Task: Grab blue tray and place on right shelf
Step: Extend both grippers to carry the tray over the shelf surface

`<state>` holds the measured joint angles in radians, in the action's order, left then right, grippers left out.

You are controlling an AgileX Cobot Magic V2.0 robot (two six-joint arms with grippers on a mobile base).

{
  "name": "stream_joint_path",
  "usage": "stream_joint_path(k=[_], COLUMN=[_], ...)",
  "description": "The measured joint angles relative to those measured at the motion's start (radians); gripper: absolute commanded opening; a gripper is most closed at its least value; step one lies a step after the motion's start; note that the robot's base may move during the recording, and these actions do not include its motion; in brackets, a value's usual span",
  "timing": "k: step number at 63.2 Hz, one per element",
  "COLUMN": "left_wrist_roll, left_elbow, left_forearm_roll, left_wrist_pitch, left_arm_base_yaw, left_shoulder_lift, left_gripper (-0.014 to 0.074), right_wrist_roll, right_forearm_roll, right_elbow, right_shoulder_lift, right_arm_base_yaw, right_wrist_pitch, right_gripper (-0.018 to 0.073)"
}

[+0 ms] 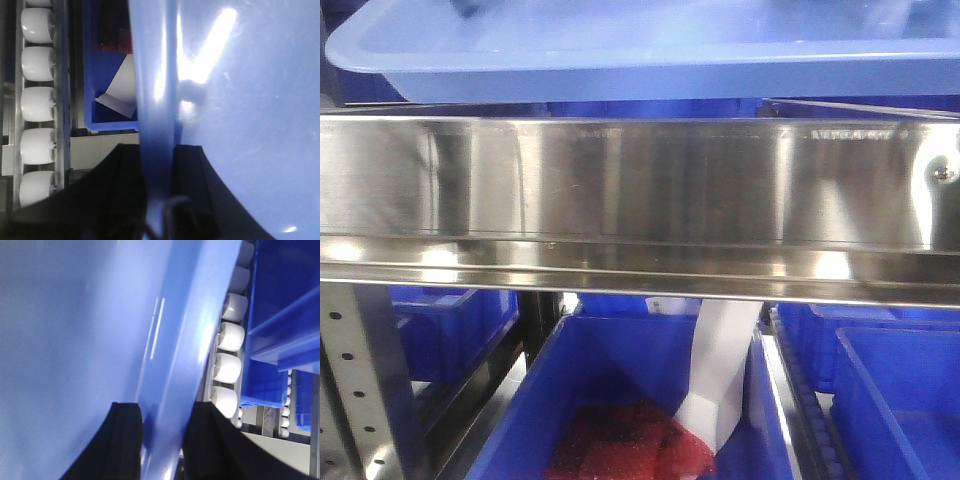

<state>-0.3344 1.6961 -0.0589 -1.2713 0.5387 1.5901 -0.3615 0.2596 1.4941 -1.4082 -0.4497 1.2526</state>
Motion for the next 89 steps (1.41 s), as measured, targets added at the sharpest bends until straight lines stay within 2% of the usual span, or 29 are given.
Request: stream_joint_path(k=[29, 41, 55, 66, 83, 89], left_wrist_roll=[0.000, 0.046, 0.080, 0.165, 0.210, 0.212], left_elbow=[0.000, 0.004, 0.073, 0.130, 0.146, 0.146], left_forearm_roll=[-0.011, -0.011, -0.040, -0.083, -0.085, -0.084], left_wrist_pitch=[-0.001, -0.001, 0.039, 0.074, 0.091, 0.091], left_arm_base_yaw=[0.000, -0.011, -0.104, -0.183, -0.231, -0.233], left_shoulder_lift=[0.000, 0.000, 0.025, 0.098, 0.246, 0.268], left_gripper=[-0.0048, -0.0048, -0.0048, -0.0048, -0.0045, 0.0008], right_wrist_roll=[0.002, 0.002, 0.006, 0.008, -0.001, -0.005], right_forearm_roll=[0.008, -0.001, -0.028, -0.029, -0.042, -0.044], right_elbow=[0.000, 0.021, 0.164, 0.272, 0.286, 0.288], right_shoulder_lift=[0.000, 0.000, -0.047, -0.163, -0.341, -0.380], right_arm_base_yaw=[0.000, 0.000, 0.000, 0.000, 0.002, 0.006], right_wrist_pitch=[0.000, 0.000, -0.002, -0.002, -0.030, -0.031], right_gripper=[0.0022, 0.0022, 0.0022, 0.0022, 0.0022, 0.0025])
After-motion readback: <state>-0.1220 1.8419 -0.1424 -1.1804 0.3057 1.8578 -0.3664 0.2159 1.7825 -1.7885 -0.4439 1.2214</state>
